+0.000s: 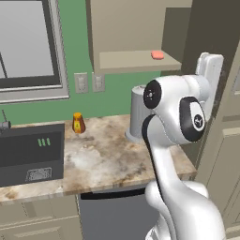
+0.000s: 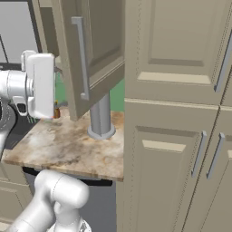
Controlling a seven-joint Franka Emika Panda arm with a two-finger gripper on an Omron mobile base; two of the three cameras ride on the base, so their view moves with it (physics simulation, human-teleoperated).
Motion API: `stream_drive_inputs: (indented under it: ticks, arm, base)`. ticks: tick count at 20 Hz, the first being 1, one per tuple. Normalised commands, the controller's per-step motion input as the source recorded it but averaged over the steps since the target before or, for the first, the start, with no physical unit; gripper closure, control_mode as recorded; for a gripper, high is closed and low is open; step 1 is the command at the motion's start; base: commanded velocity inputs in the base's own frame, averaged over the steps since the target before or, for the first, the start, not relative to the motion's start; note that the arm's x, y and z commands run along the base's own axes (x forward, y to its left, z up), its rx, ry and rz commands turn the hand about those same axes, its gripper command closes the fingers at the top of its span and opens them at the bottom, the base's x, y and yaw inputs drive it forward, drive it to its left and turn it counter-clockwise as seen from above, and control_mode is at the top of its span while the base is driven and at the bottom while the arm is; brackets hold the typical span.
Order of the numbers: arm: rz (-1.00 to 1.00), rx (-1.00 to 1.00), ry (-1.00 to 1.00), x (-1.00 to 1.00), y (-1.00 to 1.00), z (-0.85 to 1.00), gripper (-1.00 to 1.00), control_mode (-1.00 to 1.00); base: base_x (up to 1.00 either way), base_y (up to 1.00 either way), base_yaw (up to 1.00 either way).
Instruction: Open the cabinet. Pick the bar soap and place it next to the sink. Then close the cabinet.
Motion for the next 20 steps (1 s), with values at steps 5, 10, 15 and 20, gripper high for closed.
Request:
stream_drive_inputs:
  ticks: [5,10,15,20]
  arm:
    - [-0.18,0.04,0.00,0.00,-0.64,0.00,-1.00,-1.00]
    - [-0.16,0.01,0.00,0.01,-0.45,-0.04,-1.00,-1.00]
    - [-0.12,0.02,0.00,0.04,-0.20,-0.08,-1.00,-1.00]
    - [-0.04,0.01,-0.03,0.00,0.08,-0.05,-1.00,-1.00]
  base:
    - [0.00,0.00,0.00]
    - [0.00,0.00,0.00]
    - [0.00,0.00,0.00]
    - [0.00,0.00,0.00]
